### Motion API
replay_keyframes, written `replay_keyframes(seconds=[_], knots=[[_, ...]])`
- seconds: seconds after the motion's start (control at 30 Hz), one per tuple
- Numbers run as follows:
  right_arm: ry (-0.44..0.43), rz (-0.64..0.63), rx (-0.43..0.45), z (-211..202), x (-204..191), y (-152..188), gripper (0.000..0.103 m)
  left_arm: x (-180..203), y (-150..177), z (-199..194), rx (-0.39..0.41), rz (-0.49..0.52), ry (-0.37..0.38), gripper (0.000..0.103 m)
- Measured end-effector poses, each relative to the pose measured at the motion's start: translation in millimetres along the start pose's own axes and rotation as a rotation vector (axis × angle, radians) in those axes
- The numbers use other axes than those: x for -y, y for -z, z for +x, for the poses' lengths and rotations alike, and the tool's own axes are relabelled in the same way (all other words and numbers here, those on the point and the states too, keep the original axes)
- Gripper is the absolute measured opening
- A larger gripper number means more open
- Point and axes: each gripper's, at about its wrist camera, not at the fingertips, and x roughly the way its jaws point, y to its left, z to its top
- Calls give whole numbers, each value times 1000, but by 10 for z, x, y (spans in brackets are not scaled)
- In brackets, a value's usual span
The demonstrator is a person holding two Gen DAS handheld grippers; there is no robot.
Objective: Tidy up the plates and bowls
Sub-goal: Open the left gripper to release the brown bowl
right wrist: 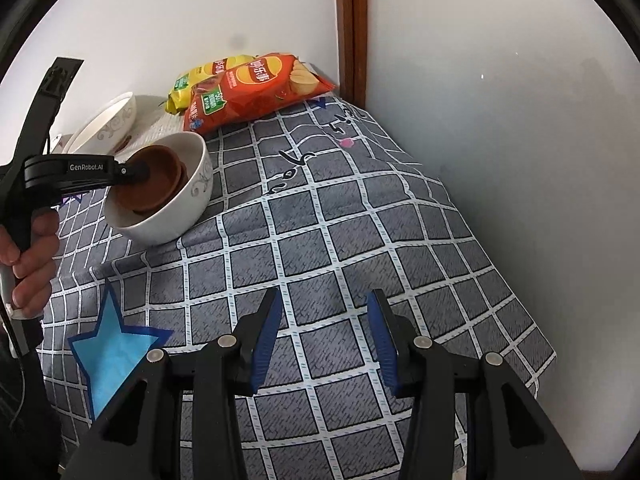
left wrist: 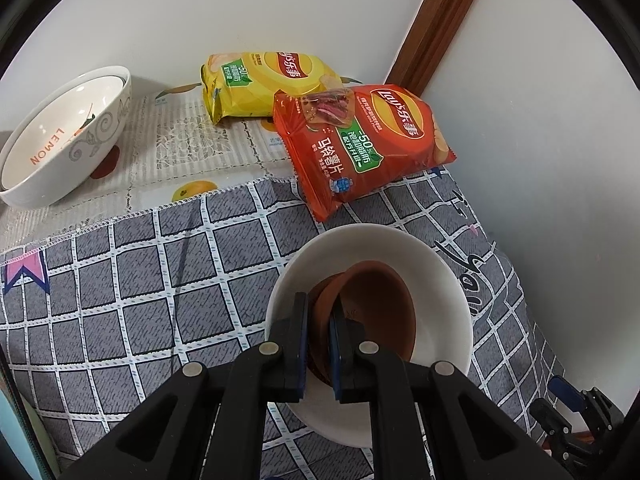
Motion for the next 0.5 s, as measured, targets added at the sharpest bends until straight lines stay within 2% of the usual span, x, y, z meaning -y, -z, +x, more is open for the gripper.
replay_keyframes(seconds=[0.5], knots=[[-18, 9, 0, -31, -6, 15, 44, 72, -1, 21, -6, 34, 1, 9]])
